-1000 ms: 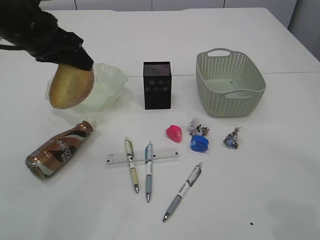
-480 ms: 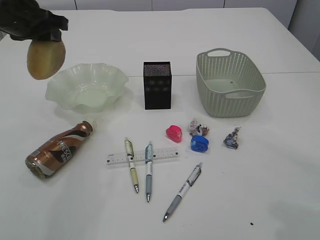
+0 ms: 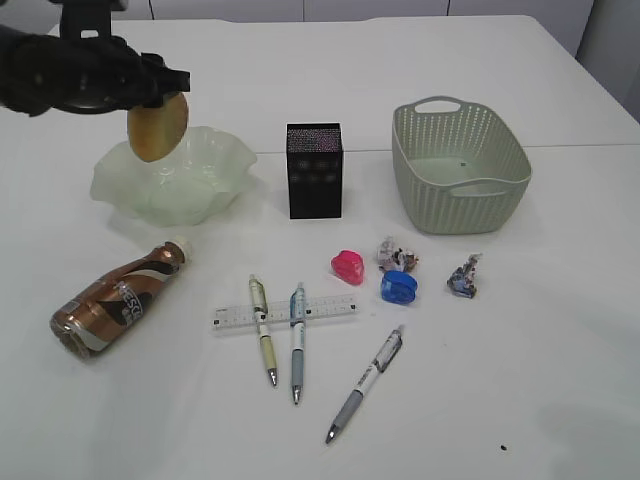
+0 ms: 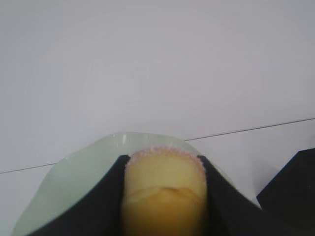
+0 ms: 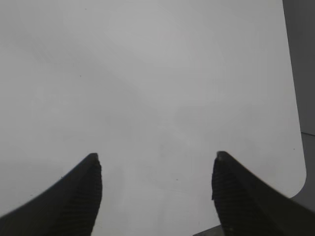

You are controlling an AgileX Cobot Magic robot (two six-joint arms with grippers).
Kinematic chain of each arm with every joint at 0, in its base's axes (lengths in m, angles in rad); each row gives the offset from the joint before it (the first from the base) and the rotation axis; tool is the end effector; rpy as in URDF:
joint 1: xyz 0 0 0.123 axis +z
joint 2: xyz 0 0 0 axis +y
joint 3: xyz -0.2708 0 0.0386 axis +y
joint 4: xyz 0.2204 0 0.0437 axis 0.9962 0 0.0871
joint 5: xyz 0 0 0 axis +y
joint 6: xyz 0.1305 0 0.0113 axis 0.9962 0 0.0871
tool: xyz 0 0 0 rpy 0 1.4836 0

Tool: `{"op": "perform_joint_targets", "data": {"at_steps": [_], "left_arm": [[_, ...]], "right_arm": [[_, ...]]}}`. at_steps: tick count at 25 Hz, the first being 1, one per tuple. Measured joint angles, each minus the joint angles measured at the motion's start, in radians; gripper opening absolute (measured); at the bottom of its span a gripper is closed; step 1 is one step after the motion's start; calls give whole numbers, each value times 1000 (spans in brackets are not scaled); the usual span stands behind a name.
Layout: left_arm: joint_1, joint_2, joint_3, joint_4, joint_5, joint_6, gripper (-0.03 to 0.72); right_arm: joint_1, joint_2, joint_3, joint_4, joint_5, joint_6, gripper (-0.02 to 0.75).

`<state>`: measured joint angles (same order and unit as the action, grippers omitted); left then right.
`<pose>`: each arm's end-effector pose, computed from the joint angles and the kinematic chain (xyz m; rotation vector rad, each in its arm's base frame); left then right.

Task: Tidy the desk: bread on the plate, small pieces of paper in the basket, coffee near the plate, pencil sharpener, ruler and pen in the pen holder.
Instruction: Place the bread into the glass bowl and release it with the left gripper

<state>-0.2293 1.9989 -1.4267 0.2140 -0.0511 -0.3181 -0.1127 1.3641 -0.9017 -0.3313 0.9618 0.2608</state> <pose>0.4625 -0.1094 0.2154 0.1326 2.0085 -0.2240 0.2259 -0.0608 0.2147 0.3068 2.8460 -0.3974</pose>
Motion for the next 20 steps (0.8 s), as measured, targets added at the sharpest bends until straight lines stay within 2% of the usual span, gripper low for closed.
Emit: {"op": "perform_joint_targets", "data": {"at_steps": [10,20], "left_arm": [[11,122,0,2,-149,0,285],[47,139,-1,2,-164,0,315]], "right_arm": [[0,0,0,0,2,2,540],[0,0,0,0,2,2,540]]}}
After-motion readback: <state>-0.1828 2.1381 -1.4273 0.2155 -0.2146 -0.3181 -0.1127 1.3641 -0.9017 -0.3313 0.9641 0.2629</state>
